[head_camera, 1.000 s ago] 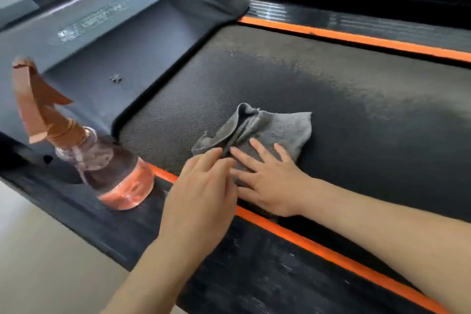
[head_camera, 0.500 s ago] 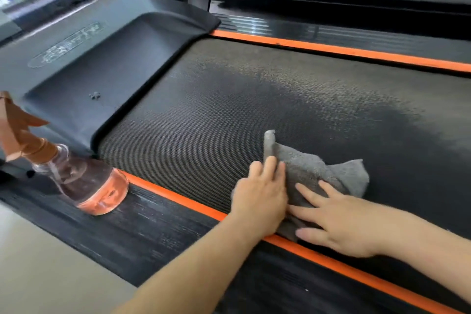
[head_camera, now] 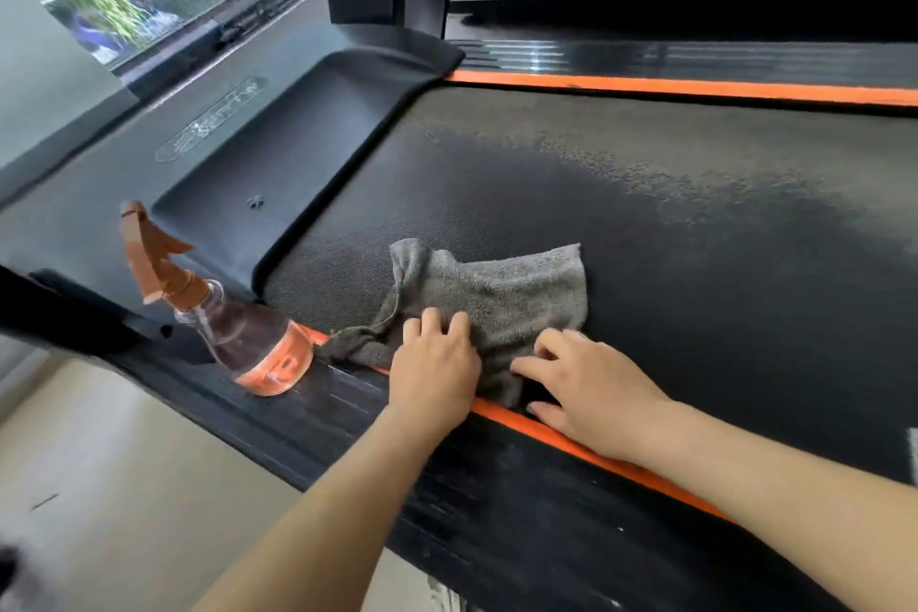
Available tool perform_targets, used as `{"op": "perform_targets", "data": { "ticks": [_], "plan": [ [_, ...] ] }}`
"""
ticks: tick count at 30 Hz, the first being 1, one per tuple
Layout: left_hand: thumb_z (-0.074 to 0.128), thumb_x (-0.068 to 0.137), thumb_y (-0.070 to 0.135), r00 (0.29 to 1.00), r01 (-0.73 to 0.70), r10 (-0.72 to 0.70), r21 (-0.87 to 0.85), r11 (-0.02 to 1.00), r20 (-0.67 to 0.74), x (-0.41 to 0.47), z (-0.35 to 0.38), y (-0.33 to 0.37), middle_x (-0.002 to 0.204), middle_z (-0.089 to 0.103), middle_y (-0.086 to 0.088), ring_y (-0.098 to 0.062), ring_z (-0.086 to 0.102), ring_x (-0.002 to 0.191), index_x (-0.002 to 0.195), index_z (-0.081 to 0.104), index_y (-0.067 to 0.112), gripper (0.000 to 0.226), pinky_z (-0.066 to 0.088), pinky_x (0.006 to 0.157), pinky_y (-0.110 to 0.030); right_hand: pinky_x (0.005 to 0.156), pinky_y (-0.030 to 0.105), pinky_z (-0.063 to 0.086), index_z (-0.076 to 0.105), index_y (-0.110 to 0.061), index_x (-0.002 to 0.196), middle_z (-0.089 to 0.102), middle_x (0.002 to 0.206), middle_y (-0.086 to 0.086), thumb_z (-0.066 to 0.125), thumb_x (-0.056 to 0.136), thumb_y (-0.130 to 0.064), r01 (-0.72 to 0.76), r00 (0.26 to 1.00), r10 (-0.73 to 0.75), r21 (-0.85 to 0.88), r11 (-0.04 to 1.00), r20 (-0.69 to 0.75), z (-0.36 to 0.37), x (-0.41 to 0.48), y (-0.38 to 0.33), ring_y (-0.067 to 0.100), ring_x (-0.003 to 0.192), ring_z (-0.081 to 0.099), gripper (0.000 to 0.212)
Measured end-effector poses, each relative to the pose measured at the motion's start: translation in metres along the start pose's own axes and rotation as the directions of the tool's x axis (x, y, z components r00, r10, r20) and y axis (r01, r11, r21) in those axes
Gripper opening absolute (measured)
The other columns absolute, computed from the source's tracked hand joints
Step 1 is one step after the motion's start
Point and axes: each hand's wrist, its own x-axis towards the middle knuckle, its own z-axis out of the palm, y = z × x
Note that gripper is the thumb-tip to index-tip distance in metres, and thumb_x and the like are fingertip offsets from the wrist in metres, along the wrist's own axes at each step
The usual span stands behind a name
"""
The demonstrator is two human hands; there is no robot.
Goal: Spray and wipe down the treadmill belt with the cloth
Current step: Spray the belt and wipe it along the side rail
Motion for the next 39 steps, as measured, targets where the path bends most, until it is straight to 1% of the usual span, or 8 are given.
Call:
{"op": "perform_targets", "data": {
  "ticks": [5, 10, 15, 19, 24, 28, 35, 39],
  "plan": [
    [0.035, 0.102, 0.040, 0.930, 0.162, -0.124, -0.085, 0.983, 0.346, 0.009, -0.003, 0.044, 0.164, 0.001, -0.013, -0.040, 0.003, 0.148, 0.156, 0.011, 0.028, 0.061, 0.018, 0.113, -0.064, 0.073, 0.046, 0.055, 0.074, -0.021, 0.093, 0.060, 0.093, -0.001, 0.065, 0.086, -0.021, -0.029, 0.978, 0.066, 0.188, 0.982, -0.199, 0.014, -0.001, 0.002, 0.026, 0.091, 0.056, 0.011],
    [0.024, 0.101, 0.051, 0.941, 0.197, -0.144, -0.152, 0.968, 0.306, 0.005, -0.007, 0.016, 0.165, 0.010, -0.011, -0.029, 0.006, 0.152, 0.157, 0.018, 0.025, 0.062, 0.011, 0.122, -0.042, 0.076, 0.041, 0.048, 0.057, -0.020, 0.072, 0.055, 0.082, -0.006, 0.035, 0.079, -0.037, -0.045, 0.946, 0.153, 0.353, 0.935, -0.286, -0.003, -0.023, 0.024, 0.019, 0.080, 0.052, 0.028],
    [0.029, 0.099, 0.061, 0.879, 0.279, -0.168, -0.195, 0.940, 0.447, -0.002, -0.016, 0.066, 0.166, -0.007, -0.007, -0.033, -0.007, 0.152, 0.158, 0.005, 0.032, 0.070, 0.005, 0.115, -0.062, 0.052, 0.033, 0.046, 0.050, -0.020, 0.054, 0.048, 0.064, -0.005, 0.040, 0.075, -0.025, 0.075, 0.945, -0.080, -0.027, 0.997, -0.318, -0.028, -0.048, 0.023, 0.020, 0.063, 0.052, 0.025],
    [0.028, 0.098, 0.064, 0.895, 0.186, -0.135, -0.082, 0.979, 0.426, -0.014, -0.009, 0.072, 0.165, -0.015, -0.006, -0.035, -0.014, 0.150, 0.157, -0.002, 0.034, 0.073, 0.003, 0.112, -0.069, 0.074, 0.035, 0.038, 0.066, -0.023, 0.083, 0.064, 0.091, -0.004, 0.044, 0.084, -0.028, -0.019, 0.993, 0.044, -0.221, 0.975, 0.108, -0.042, -0.054, 0.020, 0.020, 0.093, 0.059, 0.023],
    [0.022, 0.095, 0.071, 0.901, 0.269, -0.278, 0.074, 0.960, 0.333, 0.000, -0.005, 0.030, 0.164, -0.007, -0.018, -0.038, -0.003, 0.151, 0.158, -0.004, 0.019, 0.086, 0.005, 0.119, -0.057, 0.090, 0.030, 0.050, 0.072, -0.016, 0.096, 0.071, 0.103, 0.002, 0.038, 0.084, -0.031, -0.005, 0.986, 0.004, -0.010, 1.000, -0.168, -0.020, -0.027, 0.000, 0.022, 0.104, 0.066, 0.038],
    [0.020, 0.092, 0.076, 0.885, 0.325, -0.325, 0.058, 0.944, 0.332, 0.021, -0.002, -0.004, 0.164, -0.009, -0.018, -0.037, -0.008, 0.151, 0.158, -0.005, 0.016, 0.092, 0.005, 0.121, -0.050, 0.121, 0.045, 0.021, 0.039, -0.014, 0.150, 0.025, 0.163, 0.010, -0.008, 0.081, -0.049, 0.026, 0.987, -0.036, 0.062, 0.998, 0.154, 0.009, -0.003, -0.026, 0.026, 0.151, 0.020, 0.090],
    [0.017, 0.093, 0.073, 0.904, 0.327, -0.324, 0.035, 0.944, 0.280, 0.039, 0.007, -0.011, 0.165, -0.011, -0.012, -0.034, -0.013, 0.151, 0.158, -0.004, 0.021, 0.086, 0.004, 0.118, -0.062, 0.120, 0.044, 0.021, 0.026, -0.026, 0.155, 0.011, 0.167, 0.005, 0.029, 0.107, -0.034, 0.012, 0.984, 0.002, -0.074, 0.997, 0.176, 0.002, 0.009, -0.003, 0.028, 0.152, 0.011, 0.049],
    [0.023, 0.098, 0.064, 0.959, 0.134, -0.126, -0.014, 0.991, 0.255, 0.020, 0.012, 0.040, 0.165, -0.014, -0.008, -0.028, -0.015, 0.151, 0.158, -0.002, 0.020, 0.079, 0.001, 0.115, -0.068, 0.101, 0.041, 0.046, 0.056, -0.021, 0.128, 0.052, 0.139, 0.005, 0.031, 0.105, -0.033, -0.075, 0.981, 0.100, -0.153, 0.985, 0.167, -0.015, -0.029, 0.006, 0.027, 0.131, 0.048, 0.036]
  ]
}}
